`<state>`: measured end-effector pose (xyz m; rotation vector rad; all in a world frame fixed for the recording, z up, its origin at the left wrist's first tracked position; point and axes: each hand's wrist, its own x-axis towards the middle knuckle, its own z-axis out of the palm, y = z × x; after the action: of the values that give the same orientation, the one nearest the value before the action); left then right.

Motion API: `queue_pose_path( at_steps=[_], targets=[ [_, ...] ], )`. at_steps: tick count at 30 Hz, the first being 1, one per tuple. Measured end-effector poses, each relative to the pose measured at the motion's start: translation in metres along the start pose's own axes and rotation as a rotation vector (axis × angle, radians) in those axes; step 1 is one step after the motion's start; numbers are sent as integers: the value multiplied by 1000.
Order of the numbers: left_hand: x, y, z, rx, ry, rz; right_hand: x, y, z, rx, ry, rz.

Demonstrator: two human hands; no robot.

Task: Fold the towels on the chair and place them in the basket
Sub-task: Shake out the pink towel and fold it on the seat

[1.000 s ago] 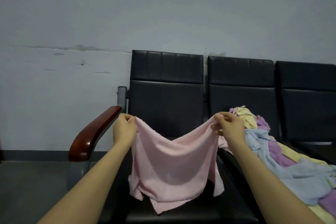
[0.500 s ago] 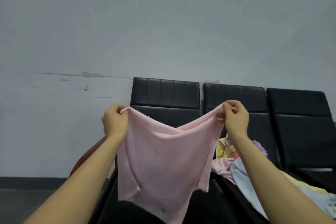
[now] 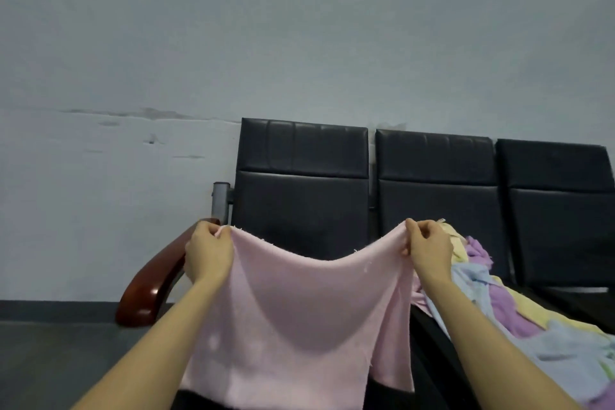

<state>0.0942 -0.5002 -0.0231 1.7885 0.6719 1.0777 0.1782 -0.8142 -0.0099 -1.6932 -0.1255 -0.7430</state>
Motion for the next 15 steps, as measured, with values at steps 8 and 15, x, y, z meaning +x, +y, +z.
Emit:
queue_pose_path(
  at_steps=[8, 15],
  targets=[
    [2, -20, 48, -62, -141, -49, 26, 52, 37, -6, -73, 43],
    [40, 39, 83, -307, -125, 154, 72, 7, 62, 202, -19, -48]
  ],
)
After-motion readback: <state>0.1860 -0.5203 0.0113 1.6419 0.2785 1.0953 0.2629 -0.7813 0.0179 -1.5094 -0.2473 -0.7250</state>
